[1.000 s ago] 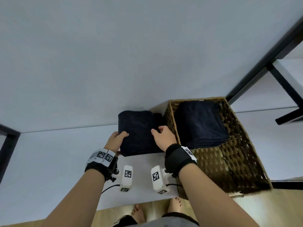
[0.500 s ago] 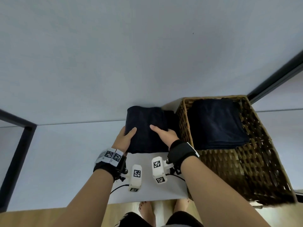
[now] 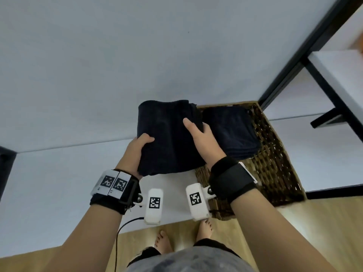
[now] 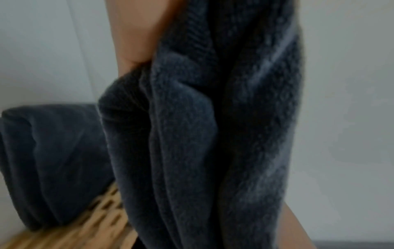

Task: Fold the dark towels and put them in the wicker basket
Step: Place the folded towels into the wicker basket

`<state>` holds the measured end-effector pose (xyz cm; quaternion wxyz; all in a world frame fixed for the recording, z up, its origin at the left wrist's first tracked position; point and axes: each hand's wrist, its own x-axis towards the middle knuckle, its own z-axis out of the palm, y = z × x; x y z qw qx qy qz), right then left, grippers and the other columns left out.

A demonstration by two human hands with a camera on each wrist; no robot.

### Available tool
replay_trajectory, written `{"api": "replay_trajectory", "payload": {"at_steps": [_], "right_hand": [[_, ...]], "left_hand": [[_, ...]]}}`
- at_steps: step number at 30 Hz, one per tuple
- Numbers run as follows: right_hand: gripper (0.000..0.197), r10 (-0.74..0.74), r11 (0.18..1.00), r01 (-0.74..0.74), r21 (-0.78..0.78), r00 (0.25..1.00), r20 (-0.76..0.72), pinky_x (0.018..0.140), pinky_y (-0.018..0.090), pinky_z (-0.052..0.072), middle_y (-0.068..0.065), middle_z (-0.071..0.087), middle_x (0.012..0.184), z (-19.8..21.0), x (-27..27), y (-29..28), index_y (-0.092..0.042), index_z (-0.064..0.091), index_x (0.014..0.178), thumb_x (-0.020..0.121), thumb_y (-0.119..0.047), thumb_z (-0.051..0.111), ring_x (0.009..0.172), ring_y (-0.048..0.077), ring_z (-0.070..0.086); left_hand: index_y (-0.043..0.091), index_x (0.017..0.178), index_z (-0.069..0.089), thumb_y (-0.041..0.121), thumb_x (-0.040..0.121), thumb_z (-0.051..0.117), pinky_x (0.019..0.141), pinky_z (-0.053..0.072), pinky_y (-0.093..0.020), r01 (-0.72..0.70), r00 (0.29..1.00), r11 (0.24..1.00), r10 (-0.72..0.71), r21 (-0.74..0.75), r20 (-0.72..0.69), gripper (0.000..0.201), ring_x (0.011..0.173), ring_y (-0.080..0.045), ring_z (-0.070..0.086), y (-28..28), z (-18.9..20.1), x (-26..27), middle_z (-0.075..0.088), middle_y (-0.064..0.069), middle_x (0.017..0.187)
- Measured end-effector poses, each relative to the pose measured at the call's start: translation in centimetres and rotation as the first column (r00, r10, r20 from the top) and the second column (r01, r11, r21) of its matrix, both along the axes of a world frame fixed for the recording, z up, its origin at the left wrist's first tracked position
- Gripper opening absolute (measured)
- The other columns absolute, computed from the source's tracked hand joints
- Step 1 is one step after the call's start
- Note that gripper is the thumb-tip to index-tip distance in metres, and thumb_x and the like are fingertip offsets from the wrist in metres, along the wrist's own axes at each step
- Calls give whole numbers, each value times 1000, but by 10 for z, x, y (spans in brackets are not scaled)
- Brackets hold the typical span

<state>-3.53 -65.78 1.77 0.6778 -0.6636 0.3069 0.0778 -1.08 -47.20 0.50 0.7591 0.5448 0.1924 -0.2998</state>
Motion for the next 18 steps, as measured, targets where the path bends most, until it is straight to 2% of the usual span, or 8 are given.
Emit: {"api": "replay_trajectory", "payload": {"at_steps": [2, 4, 6, 8, 11, 13, 15, 18], "right_hand": [[98, -37, 999, 36, -39, 999, -22, 105, 42, 44, -9, 56, 127, 9, -17, -21, -30, 35, 146, 64, -77, 62, 115, 15, 55], [93, -89, 994, 87, -59, 995, -36, 104, 42, 45, -9, 57, 122, 14, -35, -45, -27, 33, 146, 70, -70, 65, 110, 15, 55], [93, -131, 988, 125, -87, 989, -64, 101, 43, 47, -7, 58, 119, 16, -53, -71, -23, 34, 146, 70, -62, 69, 108, 17, 58], [97, -162, 983, 149, -106, 980, -119, 98, 45, 50, 0, 59, 125, 17, -72, -96, -21, 34, 146, 64, -59, 71, 109, 23, 61], [96, -181, 978, 153, -140, 960, -215, 94, 45, 53, 4, 59, 124, 15, -100, -131, -21, 35, 144, 61, -54, 72, 105, 26, 64], [93, -147, 972, 84, -219, 944, -294, 96, 45, 52, 5, 59, 126, 11, -115, -151, -19, 36, 144, 63, -52, 69, 105, 27, 63], [84, -70, 958, -49, -283, 916, -396, 99, 44, 49, 6, 60, 125, 7, -125, -166, -19, 42, 141, 67, -50, 65, 106, 28, 62], [55, 55, 934, -223, -278, 862, -504, 100, 44, 49, 8, 66, 118, -1, -130, -180, -16, 58, 124, 77, -45, 61, 103, 28, 64]], "left_hand": [[12, 120, 63, 30, 75, 65, 54, 54, -35, 48, 999, 999, -48, -17, 16, 48, 83, -27, 73, -22, 8, -8, 73, -12, 102], [17, 120, 63, 30, 72, 67, 62, 57, -41, 100, 995, 995, -100, -15, 9, 49, 92, -30, 72, -50, 14, -16, 72, -13, 108], [19, 116, 64, 30, 72, 67, 67, 57, -44, 163, 987, 986, -163, 19, -7, 45, 93, -31, 72, -78, 19, -26, 72, -13, 109], [15, 116, 65, 29, 73, 66, 64, 57, -41, 260, 964, 966, -258, 18, -54, 45, 89, -31, 73, -101, 21, -36, 73, -14, 107], [14, 111, 69, 31, 71, 68, 63, 57, -34, 419, 899, 908, -412, 16, -149, 44, 86, -28, 73, -131, 18, -51, 75, -12, 101], [14, 110, 68, 33, 71, 70, 63, 56, -29, 500, 853, 864, -481, 54, -202, 44, 89, -25, 72, -146, 14, -61, 76, -9, 97], [13, 107, 69, 32, 72, 71, 69, 57, -30, 536, 826, 841, -506, 70, -248, 40, 93, -24, 71, -156, 5, -70, 76, -9, 96], [14, 97, 72, 31, 70, 73, 83, 56, -37, 577, 784, 815, -536, 49, -313, 32, 102, -26, 68, -167, -5, -81, 75, -10, 100]]}}
